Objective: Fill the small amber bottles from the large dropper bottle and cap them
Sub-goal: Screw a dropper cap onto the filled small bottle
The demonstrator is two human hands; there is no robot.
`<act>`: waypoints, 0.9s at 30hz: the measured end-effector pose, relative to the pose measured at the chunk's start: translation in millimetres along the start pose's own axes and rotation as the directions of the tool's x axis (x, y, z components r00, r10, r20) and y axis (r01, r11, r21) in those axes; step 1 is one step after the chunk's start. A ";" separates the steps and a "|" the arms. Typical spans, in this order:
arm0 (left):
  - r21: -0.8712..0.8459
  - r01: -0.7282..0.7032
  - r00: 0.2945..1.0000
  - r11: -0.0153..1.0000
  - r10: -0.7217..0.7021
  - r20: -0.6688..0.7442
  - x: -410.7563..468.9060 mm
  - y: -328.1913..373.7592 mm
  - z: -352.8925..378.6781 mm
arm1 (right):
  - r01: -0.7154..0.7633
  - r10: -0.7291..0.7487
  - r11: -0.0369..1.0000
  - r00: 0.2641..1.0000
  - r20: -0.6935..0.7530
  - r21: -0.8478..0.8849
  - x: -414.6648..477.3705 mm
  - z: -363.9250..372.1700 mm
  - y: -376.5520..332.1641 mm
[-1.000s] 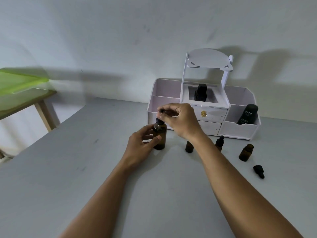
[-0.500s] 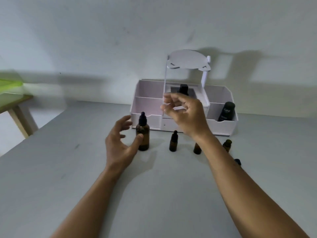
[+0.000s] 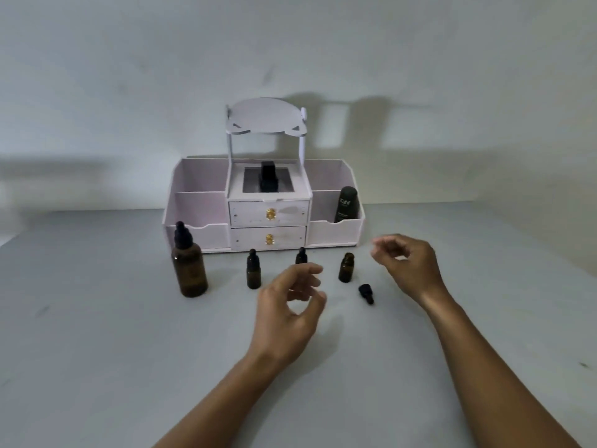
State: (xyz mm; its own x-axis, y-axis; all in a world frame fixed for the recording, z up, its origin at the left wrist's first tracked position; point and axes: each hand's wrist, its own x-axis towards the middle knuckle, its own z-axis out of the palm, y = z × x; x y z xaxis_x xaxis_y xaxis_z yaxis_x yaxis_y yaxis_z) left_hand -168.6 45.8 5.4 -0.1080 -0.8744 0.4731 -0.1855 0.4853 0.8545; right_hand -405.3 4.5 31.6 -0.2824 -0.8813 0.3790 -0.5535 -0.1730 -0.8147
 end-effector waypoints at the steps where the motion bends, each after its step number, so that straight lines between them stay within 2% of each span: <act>1: -0.021 0.042 0.999 0.999 -0.041 0.032 2.7 -0.4 12.2 | -0.044 0.045 0.999 0.997 0.058 -0.020 -1.6 -2.5 3.2; 4: -0.033 0.138 0.989 0.990 -0.135 0.066 13.4 -4.3 46.1 | -0.150 0.162 0.986 0.964 0.212 -0.074 -6.6 -5.7 5.8; 7: 0.021 0.170 0.985 0.985 -0.170 0.024 27.0 -13.1 71.2 | -0.167 0.210 0.972 0.933 0.292 -0.163 -10.0 -4.9 6.1; 11: 0.072 0.241 0.971 0.968 -0.241 -0.006 46.7 -24.4 87.5 | -0.171 0.255 0.949 0.910 0.328 -0.264 -11.8 0.3 5.5; 15: 0.108 0.271 0.962 0.956 -0.273 0.002 57.8 -31.4 89.8 | -0.192 0.269 0.944 0.919 0.288 -0.267 -10.3 4.4 5.7; 18: 0.103 0.283 0.958 0.954 -0.286 0.015 59.9 -32.5 88.4 | -0.226 0.243 0.962 0.964 0.103 -0.154 -3.7 2.3 3.8; 20: 0.099 0.286 0.957 0.953 -0.290 0.023 60.4 -32.5 87.3 | -0.220 0.220 0.973 0.975 0.008 0.063 0.3 0.7 1.9; 23: 0.097 0.278 0.959 0.956 -0.282 0.027 60.7 -31.7 85.9 | -0.161 0.167 0.952 0.986 0.000 0.259 2.6 -1.7 -3.7; 27: 0.090 0.261 0.964 0.961 -0.265 0.025 60.2 -31.0 85.7 | -0.092 0.089 0.940 0.996 0.026 0.327 4.0 -2.4 -10.4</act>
State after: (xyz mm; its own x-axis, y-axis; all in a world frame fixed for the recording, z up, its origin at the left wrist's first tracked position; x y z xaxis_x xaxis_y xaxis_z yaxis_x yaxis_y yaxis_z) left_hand -253.1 -21.5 -11.0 -0.0792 -0.9712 0.2247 -0.2945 0.2382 0.9255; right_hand -402.6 3.9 42.6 -0.3098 -0.9043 0.2936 -0.2382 -0.2251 -0.9448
